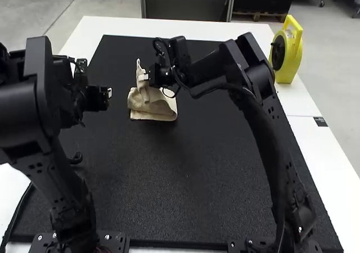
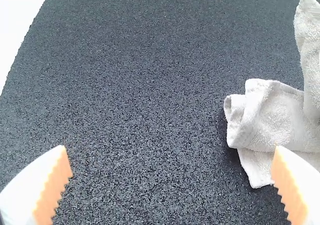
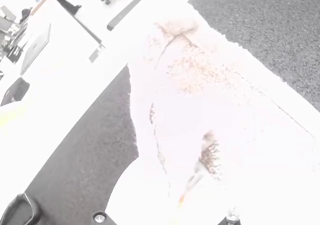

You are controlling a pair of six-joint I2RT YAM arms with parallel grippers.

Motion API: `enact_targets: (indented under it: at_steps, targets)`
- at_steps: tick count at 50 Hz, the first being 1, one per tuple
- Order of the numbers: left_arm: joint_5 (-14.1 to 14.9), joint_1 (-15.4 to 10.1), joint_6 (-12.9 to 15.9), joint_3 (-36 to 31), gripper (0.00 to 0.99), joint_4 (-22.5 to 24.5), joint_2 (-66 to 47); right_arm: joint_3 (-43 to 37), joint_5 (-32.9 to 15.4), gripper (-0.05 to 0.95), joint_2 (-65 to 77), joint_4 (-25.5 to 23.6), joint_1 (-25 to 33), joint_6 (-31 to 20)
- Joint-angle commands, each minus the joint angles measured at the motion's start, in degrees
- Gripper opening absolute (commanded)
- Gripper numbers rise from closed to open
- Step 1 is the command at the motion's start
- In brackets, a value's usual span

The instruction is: Fold the towel.

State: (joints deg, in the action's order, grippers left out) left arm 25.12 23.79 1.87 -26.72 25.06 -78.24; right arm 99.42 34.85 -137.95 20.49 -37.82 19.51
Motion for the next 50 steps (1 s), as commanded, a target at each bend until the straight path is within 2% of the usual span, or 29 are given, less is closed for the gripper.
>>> enact_targets:
  at_steps: [1,2,6,9,13,23,35,42,48,50]
  targets:
    - [0.5,0.6,-0.1,0.2,0.941,0.3,1.9,2.4,-0.2,0.28,-0.1,0.3,-1.0,0.4]
    - [0.5,0.6,-0.1,0.2,0.941,0.3,1.9,2.4,-0.2,0.36,-0.1,0.3,-1.0,0.4]
    - [0.5,0.6,-0.1,0.1,0.939,0.4,1.9,2.6,-0.3,0.53,-0.1,-0.7,-1.0,0.2]
    - [0.5,0.5,-0.1,0.1,0.939,0.5,1.9,2.6,-0.4,0.76,-0.1,-0.9,-1.0,-0.1]
    - [0.5,0.4,-0.2,0.1,0.939,0.5,1.9,2.6,-0.4,0.91,-0.1,-1.2,-1.0,-0.4]
    - [0.5,0.3,-0.2,0.2,0.939,0.4,1.9,2.8,-1.0,0.91,0.0,-2.3,-0.1,-2.3]
    - [0.5,0.2,-0.6,0.0,0.961,0.8,2.2,3.0,-1.0,0.91,3.0,-3.3,3.9,-1.8]
    - [1.2,-0.8,-3.9,-0.4,0.961,1.0,3.9,2.2,-1.7,0.91,6.6,-4.8,7.0,-2.8]
    - [0.6,-3.4,-6.9,-1.1,0.959,1.4,5.2,0.2,-2.8,0.91,10.8,-4.9,9.4,-3.4]
    - [-1.0,-4.6,-7.4,-1.5,0.959,1.5,5.7,-0.9,-3.2,0.91,12.3,-4.9,10.3,-3.4]
